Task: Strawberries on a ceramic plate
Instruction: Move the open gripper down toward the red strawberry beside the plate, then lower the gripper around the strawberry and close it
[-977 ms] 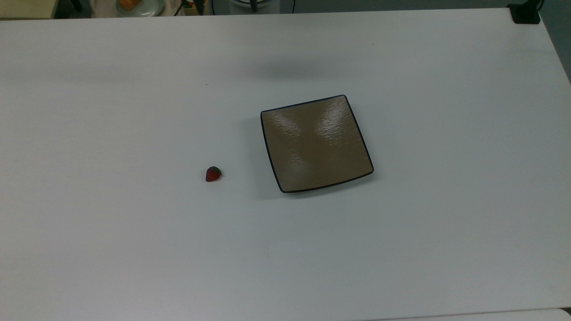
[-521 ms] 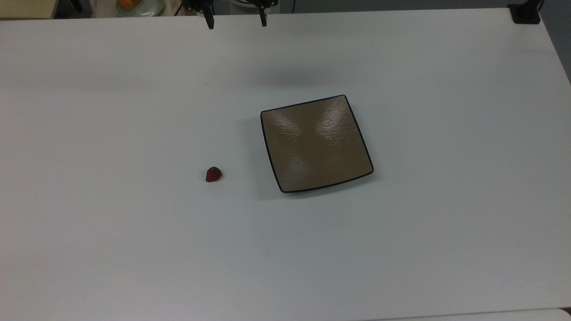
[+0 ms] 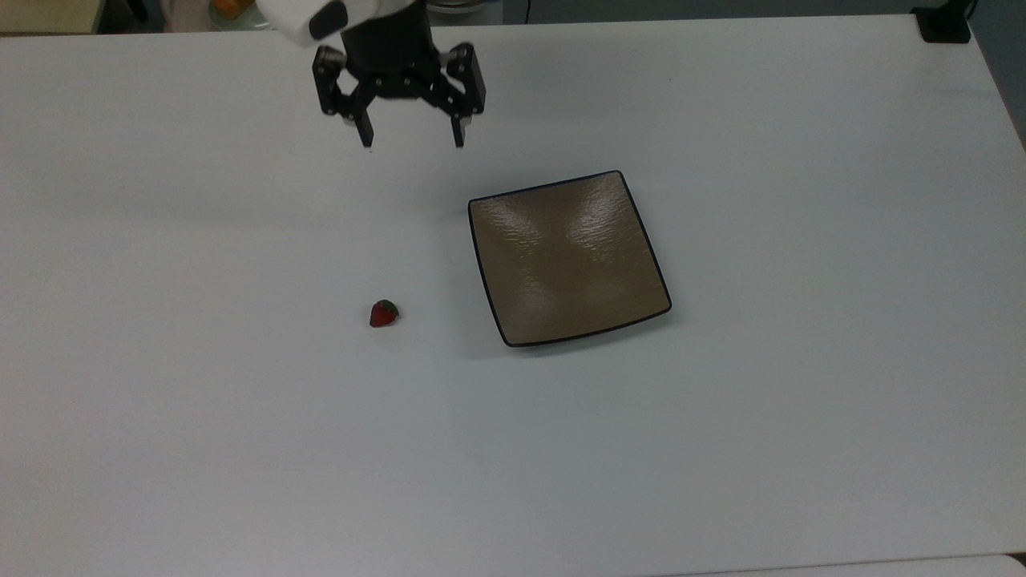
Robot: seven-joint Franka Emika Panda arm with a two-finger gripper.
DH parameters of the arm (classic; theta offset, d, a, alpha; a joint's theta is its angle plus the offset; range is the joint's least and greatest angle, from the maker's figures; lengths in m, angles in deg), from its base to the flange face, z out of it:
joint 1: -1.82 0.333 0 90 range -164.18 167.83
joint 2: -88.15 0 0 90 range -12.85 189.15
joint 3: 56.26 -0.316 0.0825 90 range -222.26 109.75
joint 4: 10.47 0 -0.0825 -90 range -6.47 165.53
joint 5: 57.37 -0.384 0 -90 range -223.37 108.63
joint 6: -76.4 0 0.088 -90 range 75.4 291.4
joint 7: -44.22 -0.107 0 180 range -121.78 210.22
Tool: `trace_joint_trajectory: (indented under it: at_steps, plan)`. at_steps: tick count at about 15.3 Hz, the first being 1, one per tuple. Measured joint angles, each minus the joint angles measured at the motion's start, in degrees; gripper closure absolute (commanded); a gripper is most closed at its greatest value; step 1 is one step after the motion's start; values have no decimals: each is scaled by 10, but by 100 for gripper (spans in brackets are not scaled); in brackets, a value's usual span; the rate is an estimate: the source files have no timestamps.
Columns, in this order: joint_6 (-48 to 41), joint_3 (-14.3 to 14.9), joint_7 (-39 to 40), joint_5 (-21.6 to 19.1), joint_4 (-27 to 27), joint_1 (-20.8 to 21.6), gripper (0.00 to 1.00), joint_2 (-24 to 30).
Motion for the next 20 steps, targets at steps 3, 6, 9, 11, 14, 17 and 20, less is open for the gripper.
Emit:
trace_joint_trajectory:
  at_steps: [3,6,9,11,14,17,20]
  plan:
    - [33,0,2,0,0,-8,0,-29]
    - [76,0,7,0,1,-14,0,-59]
    - [120,0,7,0,1,-17,0,-93]
    - [143,0,7,1,1,-20,0,-115]
    - [163,0,7,1,1,-25,0,-141]
    - [187,0,7,3,1,-28,0,-165]
    - [204,0,7,3,1,-28,0,-185]
